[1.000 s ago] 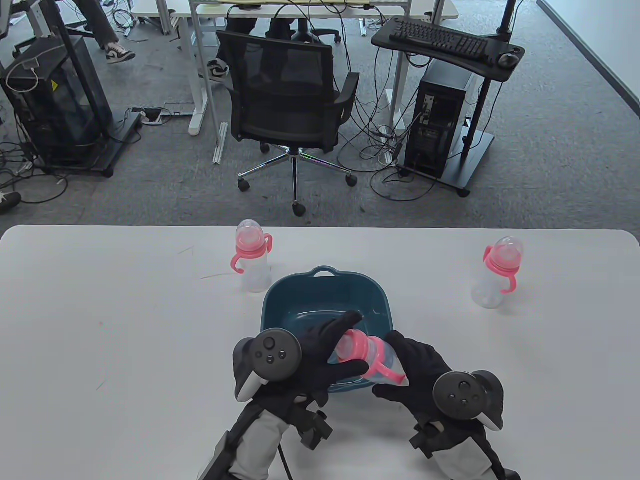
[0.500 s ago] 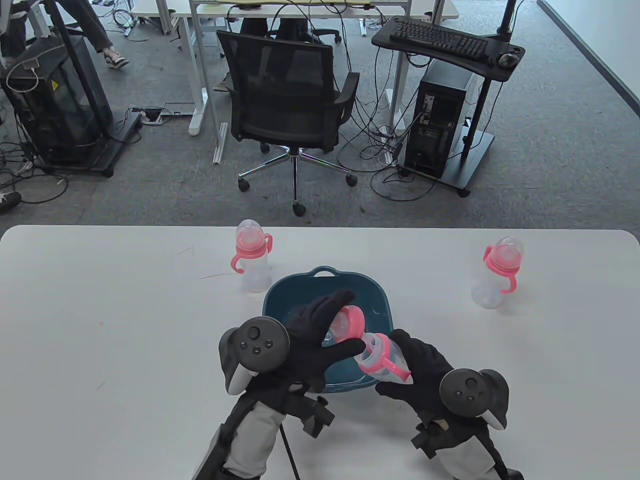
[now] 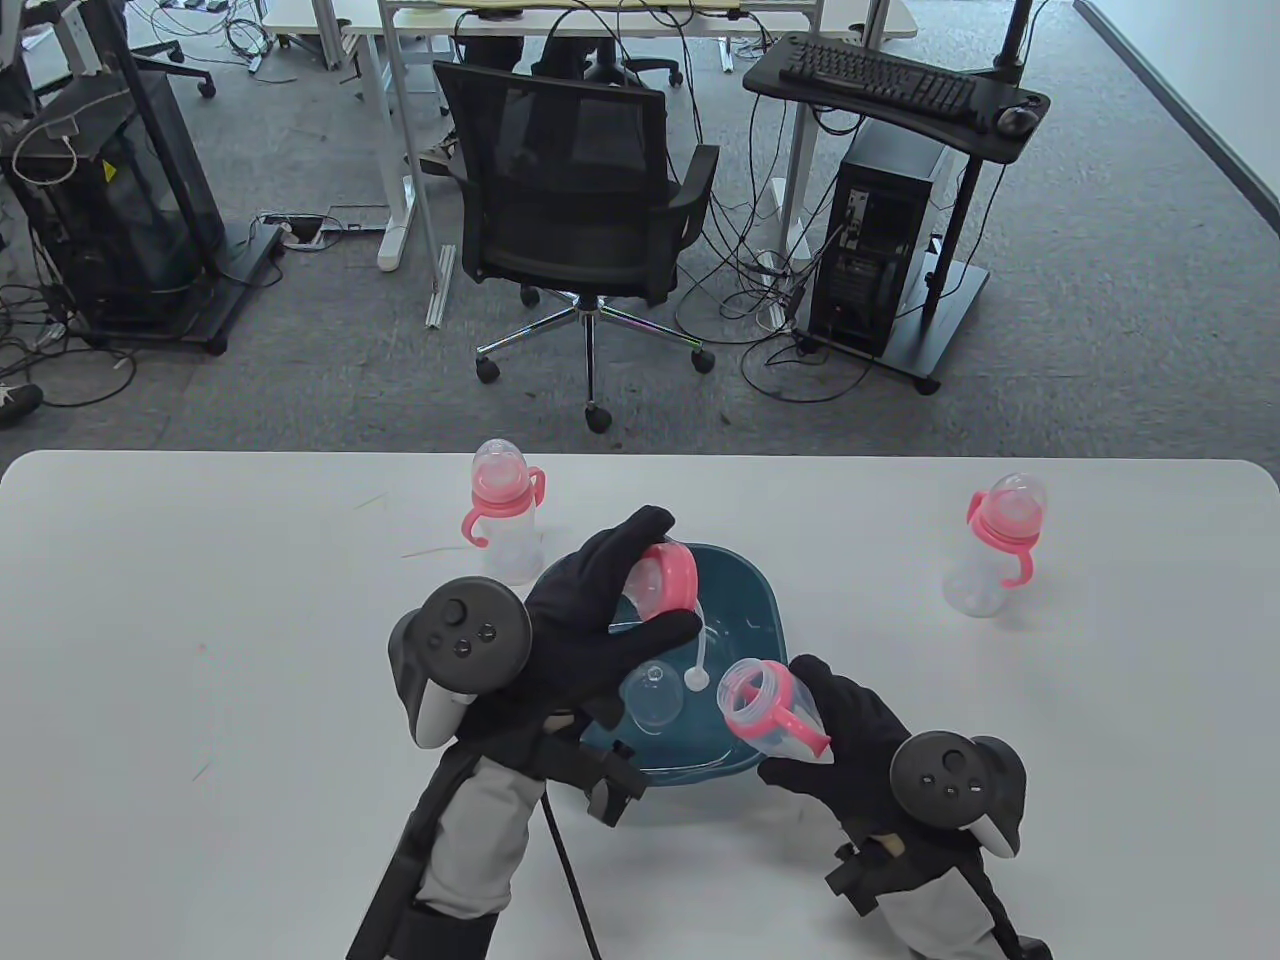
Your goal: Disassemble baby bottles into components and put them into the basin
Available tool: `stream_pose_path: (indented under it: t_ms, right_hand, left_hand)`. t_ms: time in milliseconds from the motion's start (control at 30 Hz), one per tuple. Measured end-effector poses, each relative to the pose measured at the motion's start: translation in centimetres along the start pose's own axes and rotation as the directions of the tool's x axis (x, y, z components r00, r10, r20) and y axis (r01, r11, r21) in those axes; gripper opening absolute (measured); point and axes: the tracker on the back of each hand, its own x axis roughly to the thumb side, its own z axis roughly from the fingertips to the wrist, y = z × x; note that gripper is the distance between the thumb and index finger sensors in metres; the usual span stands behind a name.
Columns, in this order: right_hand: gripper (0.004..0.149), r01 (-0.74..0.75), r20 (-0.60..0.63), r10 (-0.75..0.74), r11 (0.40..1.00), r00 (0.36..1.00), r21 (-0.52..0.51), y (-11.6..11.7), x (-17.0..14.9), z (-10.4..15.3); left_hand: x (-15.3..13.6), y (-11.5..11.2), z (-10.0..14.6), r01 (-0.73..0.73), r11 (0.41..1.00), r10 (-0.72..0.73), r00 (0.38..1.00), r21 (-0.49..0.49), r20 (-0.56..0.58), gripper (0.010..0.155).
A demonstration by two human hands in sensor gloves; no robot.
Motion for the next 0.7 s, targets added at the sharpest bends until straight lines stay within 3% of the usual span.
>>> stream_pose_path:
  t_ms: [300, 433, 700]
  right_hand:
    - [0.093, -0.003, -0.022, 0.003, 1.000, 1.000, -0.004, -0.3, -0.4, 0.0]
    - [0.093, -0.007, -0.033, 0.007, 1.000, 0.999, 0.005, -0.3, -0.6, -0.1]
    - [0.093, -0.012, -0.046, 0.013, 1.000, 0.999, 0.008, -0.4, -0.8, 0.0]
  left_hand:
    - [-4.6, -0.5, -0.2, 0.212, 0.976, -0.218, 0.963, -0.054, -0.157, 0.076]
    - [-7.2, -1.9, -0.1, 0.303, 0.942, -0.329, 0.920, -0.145, -0.215, 0.076]
    - [-9.6, -4.3, 0.0, 0.429, 0.852, -0.503, 0.831, -0.301, -0.238, 0.077]
